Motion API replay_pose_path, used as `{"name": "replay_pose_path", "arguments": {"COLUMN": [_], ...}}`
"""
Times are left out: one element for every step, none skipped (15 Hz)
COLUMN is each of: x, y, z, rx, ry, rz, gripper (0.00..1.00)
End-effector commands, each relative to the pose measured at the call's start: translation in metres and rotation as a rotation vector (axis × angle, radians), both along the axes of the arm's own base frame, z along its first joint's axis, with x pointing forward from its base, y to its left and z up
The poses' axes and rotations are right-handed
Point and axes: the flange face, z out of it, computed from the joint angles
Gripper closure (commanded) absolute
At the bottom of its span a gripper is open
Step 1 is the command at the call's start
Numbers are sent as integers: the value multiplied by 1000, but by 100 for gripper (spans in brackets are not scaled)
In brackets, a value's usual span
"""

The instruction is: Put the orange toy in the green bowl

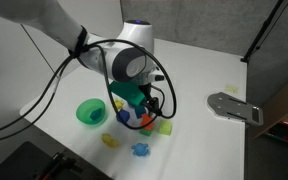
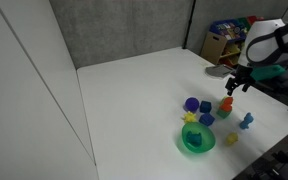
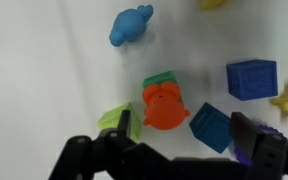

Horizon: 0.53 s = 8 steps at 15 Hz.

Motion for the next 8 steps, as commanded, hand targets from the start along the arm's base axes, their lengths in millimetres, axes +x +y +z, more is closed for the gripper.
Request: {"name": "replay_pose_path", "arguments": {"x": [14,16,19,22,24,26,27,27], "y": [-8,-8,-8,-9,-9,-10,-9,-8], "z": [-27,-34,-39,-44,-47,-50,-53,-55], "rx": [6,4,-4,-13,-18,-18,-24,-26], "ry": [3,1,-2,-5,-12,-18,-26,-35], "rz": [9,7,6,5,5,6,4,6], "gripper": [0,0,0,0,0,0,0,0]}}
